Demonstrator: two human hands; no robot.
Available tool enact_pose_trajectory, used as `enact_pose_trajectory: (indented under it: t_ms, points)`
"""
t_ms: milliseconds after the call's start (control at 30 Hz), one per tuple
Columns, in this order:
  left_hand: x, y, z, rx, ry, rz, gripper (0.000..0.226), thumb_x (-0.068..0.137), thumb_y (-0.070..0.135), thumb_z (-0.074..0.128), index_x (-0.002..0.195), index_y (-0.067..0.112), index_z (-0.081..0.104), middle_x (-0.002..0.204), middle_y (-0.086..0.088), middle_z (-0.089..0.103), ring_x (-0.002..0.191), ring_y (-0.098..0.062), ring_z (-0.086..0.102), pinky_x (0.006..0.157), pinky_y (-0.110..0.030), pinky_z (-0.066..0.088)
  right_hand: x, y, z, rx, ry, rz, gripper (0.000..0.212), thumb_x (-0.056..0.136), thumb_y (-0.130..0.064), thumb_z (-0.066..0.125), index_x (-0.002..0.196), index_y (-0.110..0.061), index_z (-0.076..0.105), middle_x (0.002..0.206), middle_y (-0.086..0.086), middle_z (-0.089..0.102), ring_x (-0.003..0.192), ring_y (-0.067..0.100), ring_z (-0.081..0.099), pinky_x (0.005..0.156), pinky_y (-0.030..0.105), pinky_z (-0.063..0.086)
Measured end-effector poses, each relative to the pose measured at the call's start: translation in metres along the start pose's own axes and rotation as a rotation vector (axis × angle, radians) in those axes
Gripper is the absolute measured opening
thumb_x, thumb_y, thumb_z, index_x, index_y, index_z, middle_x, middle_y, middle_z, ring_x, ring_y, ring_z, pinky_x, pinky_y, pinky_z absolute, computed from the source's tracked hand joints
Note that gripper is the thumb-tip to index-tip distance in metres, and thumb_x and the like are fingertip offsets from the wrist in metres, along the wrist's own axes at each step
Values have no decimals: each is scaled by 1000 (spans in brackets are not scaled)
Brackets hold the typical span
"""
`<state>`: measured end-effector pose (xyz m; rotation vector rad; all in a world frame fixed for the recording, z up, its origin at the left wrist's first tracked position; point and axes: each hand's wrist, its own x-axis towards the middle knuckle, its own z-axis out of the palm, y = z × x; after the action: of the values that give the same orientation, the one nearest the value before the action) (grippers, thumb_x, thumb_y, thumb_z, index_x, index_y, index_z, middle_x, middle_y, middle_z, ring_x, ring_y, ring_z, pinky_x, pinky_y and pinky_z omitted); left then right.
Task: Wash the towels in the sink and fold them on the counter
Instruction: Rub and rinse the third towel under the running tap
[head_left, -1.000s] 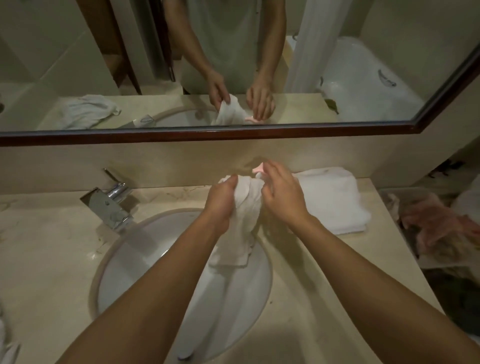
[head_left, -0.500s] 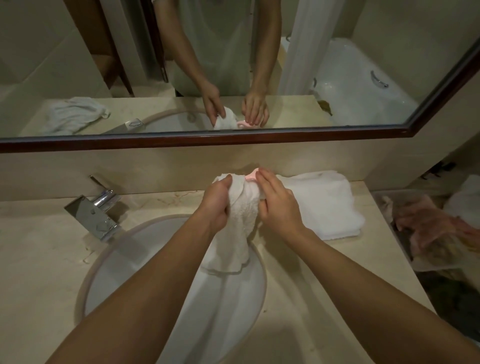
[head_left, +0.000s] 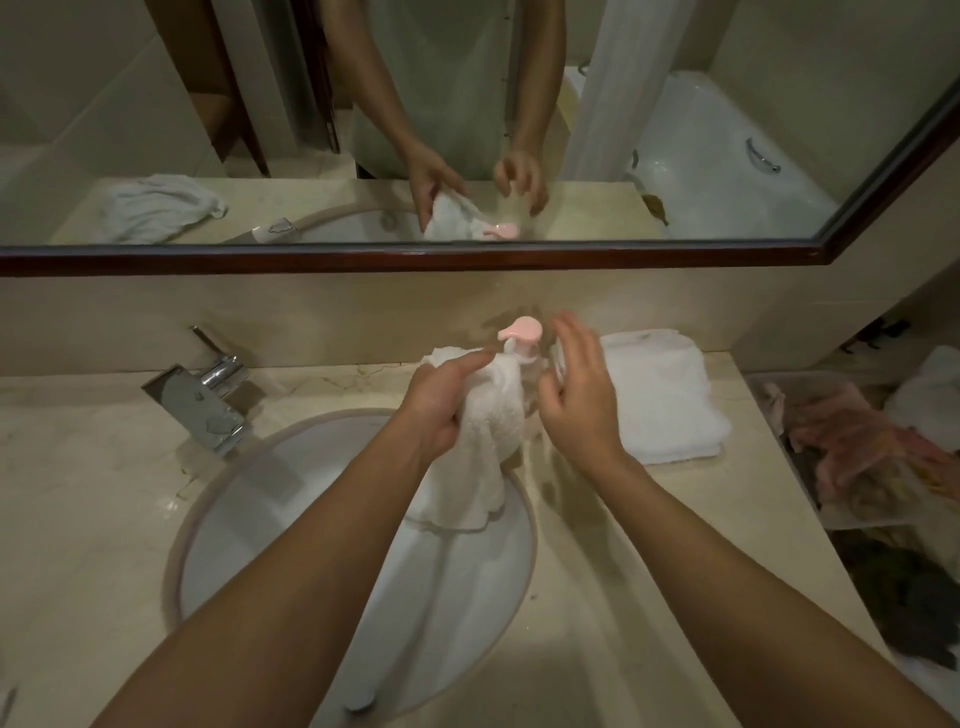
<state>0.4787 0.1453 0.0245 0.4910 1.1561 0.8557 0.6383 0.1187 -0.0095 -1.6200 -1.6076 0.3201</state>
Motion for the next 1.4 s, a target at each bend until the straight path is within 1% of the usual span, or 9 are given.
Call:
enact_pose_trajectory:
  t_ms: [100,200,400,467,600,867,1000,1200,1400]
  points:
    - [-20,-9,-19,33,30,-49,25,84,0,72,106,-6,65,81,-16,73,66,-25,73,52,-30,57,-50,-10,17,314,152,446,40,97,-21,56,135,-11,51,129,6,57,116,17,56,101,34,47]
    - [-42,-28,-49,49,76,-137,11,88,0,66,99,-4,66,84,-19,74,71,-28,74,59,-34,60,-99,-13,51,731,-218,940,51,89,-50,67,124,-13,59,124,12,68,107,23,67,88,36,55]
    - [-74,-75,-134,331,257,-120,53,95,57,51,120,13,66,118,-11,71,107,-28,68,94,-45,54,-152,-36,79,1246,-635,1164,44,98,-34,61,133,-7,63,129,17,67,123,30,62,112,46,42]
    - [-79,-90,-168,698,314,-52,79,85,76,37,133,17,57,134,-9,61,124,-29,57,107,-50,43,-164,-41,81,1287,-546,1198,40,100,-21,54,134,-3,60,129,18,66,124,31,61,113,46,40]
    - [-102,-99,-202,1057,337,63,50,106,34,24,103,4,63,102,-11,67,100,-32,60,88,-40,44,-181,-44,81,1345,-354,1217,43,100,-20,49,136,2,56,134,21,62,128,33,57,113,47,39]
    - [-112,-118,-219,888,419,207,55,107,36,29,67,9,55,68,-4,62,71,-25,59,70,-36,42,-201,-106,108,1073,-468,1072,37,105,-27,46,119,0,66,116,19,71,111,28,68,101,39,51]
    - [-129,-141,-199,888,346,323,43,107,34,33,104,15,71,95,-2,74,89,-18,69,88,-37,53,-192,-137,152,426,-443,762,36,96,-52,43,102,-19,56,105,4,66,104,23,65,95,42,52]
    - [-91,-145,-230,753,390,65,36,107,36,35,138,29,51,124,6,56,120,-14,54,100,-23,36,-200,-156,176,843,-449,1090,34,103,-35,49,126,-13,60,120,5,69,111,21,66,103,43,51]
    - [-110,-134,-213,603,304,73,35,108,33,30,94,23,60,85,15,61,82,-1,58,73,-22,45,-161,-143,192,465,-286,954,27,97,-41,43,102,-19,58,101,-4,58,103,24,61,99,46,47]
